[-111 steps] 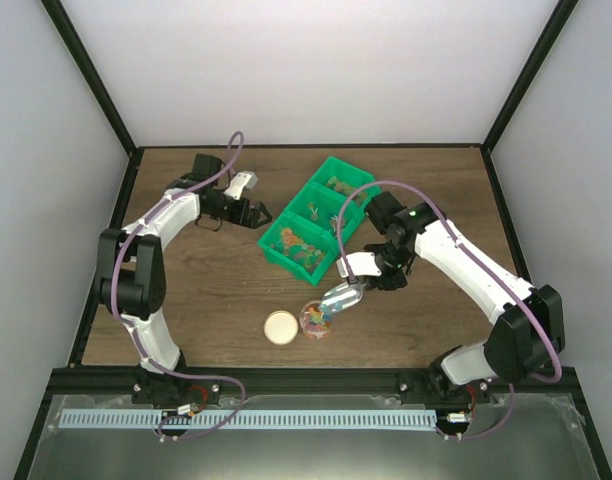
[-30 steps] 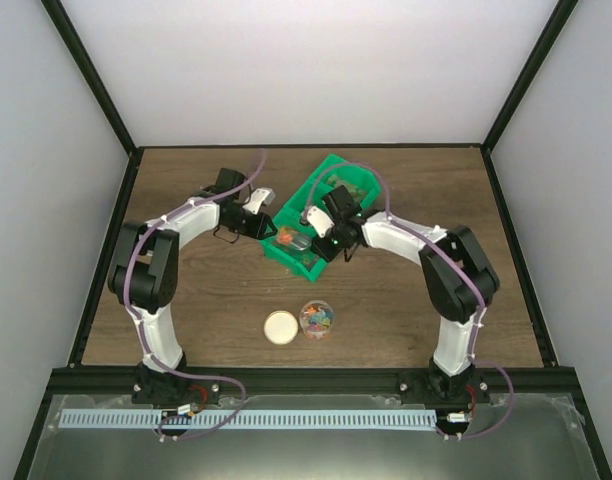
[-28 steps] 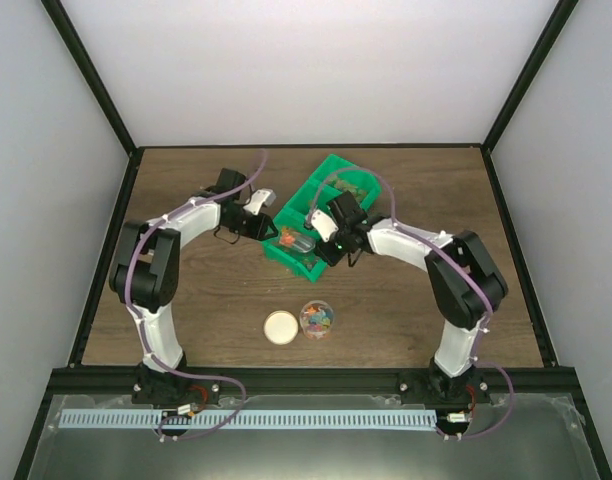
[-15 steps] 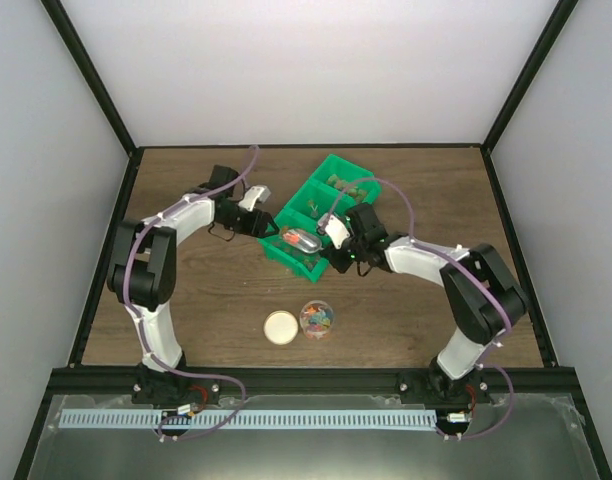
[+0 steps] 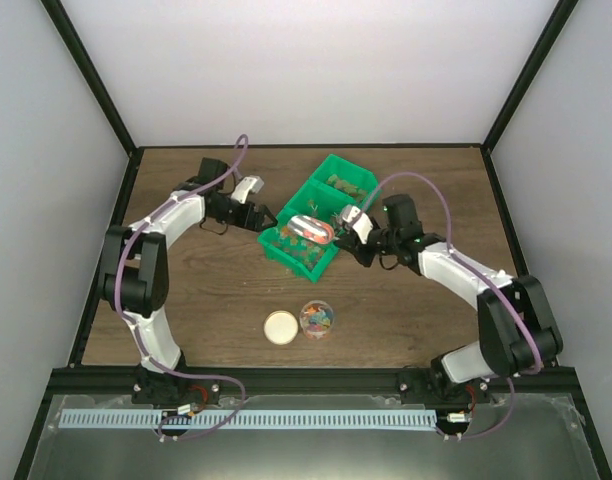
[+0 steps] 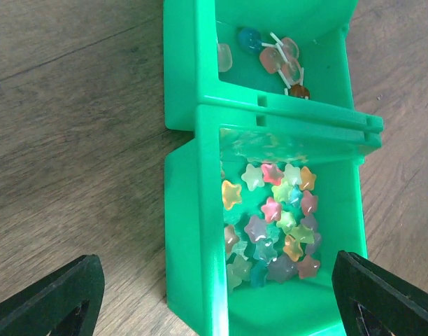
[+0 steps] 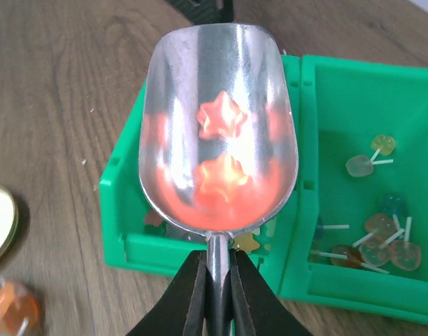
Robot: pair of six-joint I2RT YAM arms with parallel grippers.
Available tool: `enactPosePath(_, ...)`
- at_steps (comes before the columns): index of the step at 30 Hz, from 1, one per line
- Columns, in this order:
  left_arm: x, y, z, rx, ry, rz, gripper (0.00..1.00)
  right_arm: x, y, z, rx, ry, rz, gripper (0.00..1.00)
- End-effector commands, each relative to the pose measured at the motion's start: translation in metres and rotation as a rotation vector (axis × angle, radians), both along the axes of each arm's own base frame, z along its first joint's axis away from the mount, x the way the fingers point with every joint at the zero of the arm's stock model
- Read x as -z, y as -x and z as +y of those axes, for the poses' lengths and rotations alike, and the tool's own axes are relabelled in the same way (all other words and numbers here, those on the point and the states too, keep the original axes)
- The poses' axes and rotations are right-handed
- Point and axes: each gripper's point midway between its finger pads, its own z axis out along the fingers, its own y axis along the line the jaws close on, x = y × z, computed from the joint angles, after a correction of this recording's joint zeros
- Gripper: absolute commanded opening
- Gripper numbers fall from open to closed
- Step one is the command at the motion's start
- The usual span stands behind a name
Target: Pack the candies
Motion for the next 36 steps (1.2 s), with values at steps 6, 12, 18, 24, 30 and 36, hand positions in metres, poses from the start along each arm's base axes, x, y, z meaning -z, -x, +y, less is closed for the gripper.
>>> enactPosePath(6,-0.015,0.001,0.003,0.0,0.004,-0.047,0.92,-0.023,0.064,-0.028,-0.365,0.099,-0.179,0.01)
enactPosePath(12,-0.013,0.004,0.003,-0.001,0.002,-0.04,0.92,-0.025,0.112,-0.045,-0.529,0.18,-0.243,0.01)
enactPosePath(18,-0.014,0.003,0.002,0.0,0.007,-0.041,0.92,-0.022,0.135,-0.061,-0.607,0.279,-0.191,0.01)
enactPosePath(24,-0.013,0.001,0.002,0.0,0.002,-0.037,0.92,-0.022,0.14,-0.073,-0.641,0.362,-0.134,0.01)
enactPosePath(30,-0.009,-0.001,0.002,-0.002,0.001,-0.027,0.92,-0.017,0.139,-0.08,-0.675,0.456,-0.084,0.01)
enactPosePath(36,-0.01,-0.006,0.002,-0.004,-0.005,-0.038,0.92,-0.014,0.134,-0.079,-0.702,0.543,-0.07,0.01)
